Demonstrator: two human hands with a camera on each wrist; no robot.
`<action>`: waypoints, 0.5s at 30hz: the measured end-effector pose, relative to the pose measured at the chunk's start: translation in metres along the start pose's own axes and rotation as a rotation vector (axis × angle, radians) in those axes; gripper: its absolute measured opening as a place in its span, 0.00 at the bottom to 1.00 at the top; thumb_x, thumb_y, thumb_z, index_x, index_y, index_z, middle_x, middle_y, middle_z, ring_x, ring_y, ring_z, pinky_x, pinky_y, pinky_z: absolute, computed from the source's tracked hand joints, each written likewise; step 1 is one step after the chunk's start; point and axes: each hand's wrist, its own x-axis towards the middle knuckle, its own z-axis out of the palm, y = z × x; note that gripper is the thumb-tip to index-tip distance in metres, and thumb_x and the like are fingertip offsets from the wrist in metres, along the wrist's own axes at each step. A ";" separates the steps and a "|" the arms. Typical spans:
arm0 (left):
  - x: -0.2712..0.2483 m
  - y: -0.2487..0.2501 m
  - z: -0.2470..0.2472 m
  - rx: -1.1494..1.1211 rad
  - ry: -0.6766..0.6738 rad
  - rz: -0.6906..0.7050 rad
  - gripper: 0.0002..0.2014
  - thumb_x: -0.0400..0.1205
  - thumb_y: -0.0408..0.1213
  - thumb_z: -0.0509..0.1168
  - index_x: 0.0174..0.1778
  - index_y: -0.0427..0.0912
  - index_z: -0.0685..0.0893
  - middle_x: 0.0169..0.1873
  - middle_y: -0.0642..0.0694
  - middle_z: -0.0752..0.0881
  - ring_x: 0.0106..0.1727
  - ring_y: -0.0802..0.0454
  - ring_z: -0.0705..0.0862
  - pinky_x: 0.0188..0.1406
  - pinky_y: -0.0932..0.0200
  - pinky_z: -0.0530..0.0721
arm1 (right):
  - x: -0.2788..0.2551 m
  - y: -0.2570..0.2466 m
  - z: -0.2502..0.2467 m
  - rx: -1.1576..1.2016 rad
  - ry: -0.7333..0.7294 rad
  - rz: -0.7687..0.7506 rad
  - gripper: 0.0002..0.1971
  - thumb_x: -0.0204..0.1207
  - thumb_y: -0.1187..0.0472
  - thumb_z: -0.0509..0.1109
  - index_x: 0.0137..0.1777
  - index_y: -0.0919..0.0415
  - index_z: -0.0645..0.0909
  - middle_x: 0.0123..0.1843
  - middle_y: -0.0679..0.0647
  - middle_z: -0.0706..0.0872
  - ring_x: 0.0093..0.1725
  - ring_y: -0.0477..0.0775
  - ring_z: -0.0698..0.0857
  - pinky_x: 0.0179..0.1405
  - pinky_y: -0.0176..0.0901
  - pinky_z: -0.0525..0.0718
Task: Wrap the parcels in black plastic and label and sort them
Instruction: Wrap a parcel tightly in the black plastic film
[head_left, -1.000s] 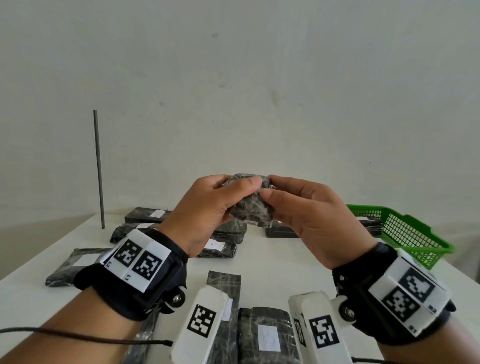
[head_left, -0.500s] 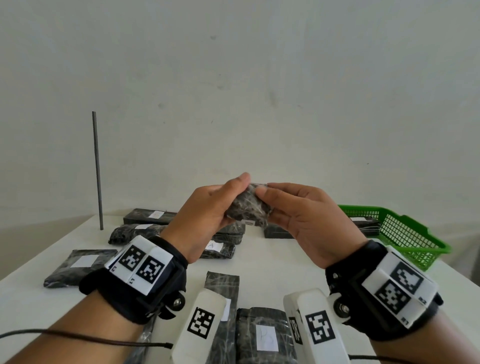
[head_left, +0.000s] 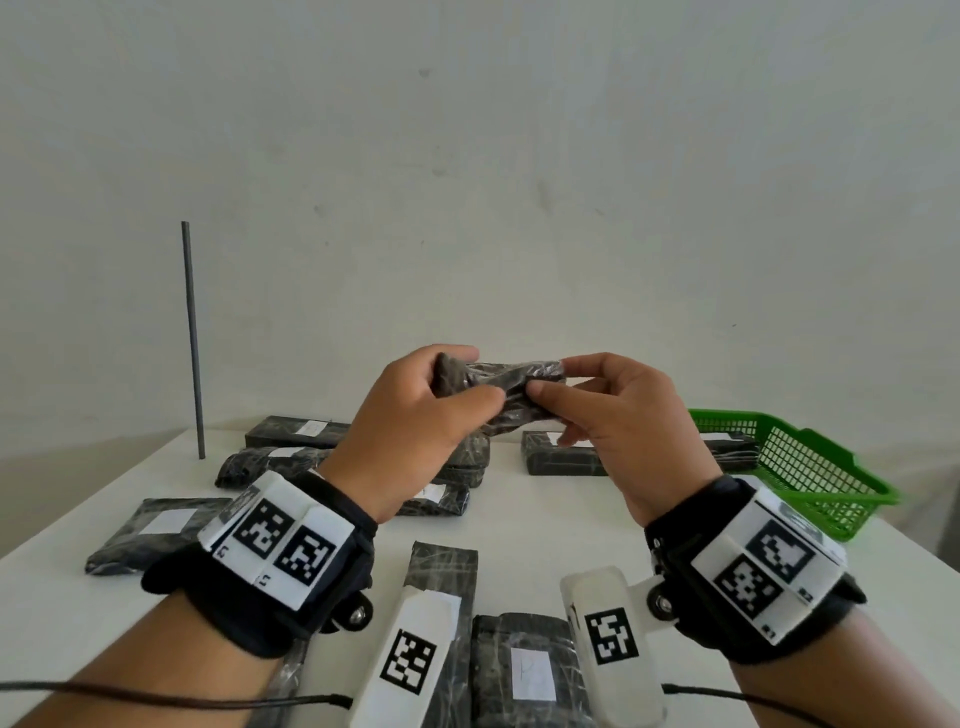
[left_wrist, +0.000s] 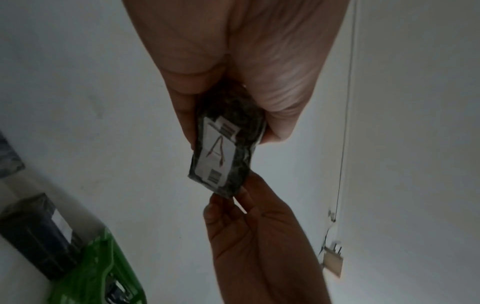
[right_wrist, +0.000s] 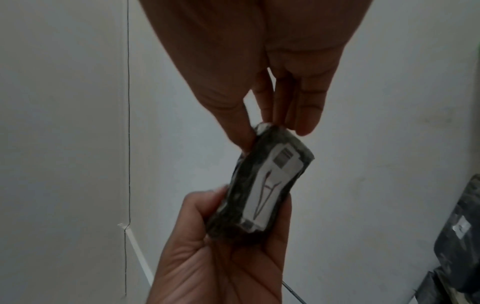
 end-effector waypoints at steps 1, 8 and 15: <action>0.001 -0.001 -0.001 -0.063 -0.006 -0.029 0.27 0.68 0.50 0.74 0.65 0.50 0.87 0.48 0.39 0.91 0.49 0.42 0.91 0.54 0.53 0.87 | -0.001 -0.001 0.001 0.005 -0.036 -0.004 0.12 0.76 0.58 0.84 0.56 0.60 0.89 0.45 0.64 0.94 0.40 0.59 0.85 0.44 0.61 0.82; 0.004 0.001 -0.009 -0.102 -0.106 -0.038 0.23 0.77 0.56 0.74 0.61 0.45 0.88 0.52 0.43 0.93 0.54 0.47 0.93 0.54 0.53 0.90 | -0.002 -0.004 -0.004 0.082 -0.129 -0.050 0.10 0.78 0.61 0.81 0.55 0.65 0.92 0.55 0.75 0.92 0.51 0.76 0.91 0.59 0.70 0.87; 0.004 0.002 -0.009 -0.167 -0.093 -0.036 0.10 0.80 0.24 0.74 0.54 0.40 0.90 0.41 0.46 0.91 0.43 0.53 0.90 0.43 0.64 0.86 | -0.001 -0.007 -0.004 0.142 -0.217 -0.054 0.17 0.70 0.63 0.79 0.59 0.66 0.86 0.52 0.64 0.91 0.52 0.62 0.91 0.64 0.56 0.89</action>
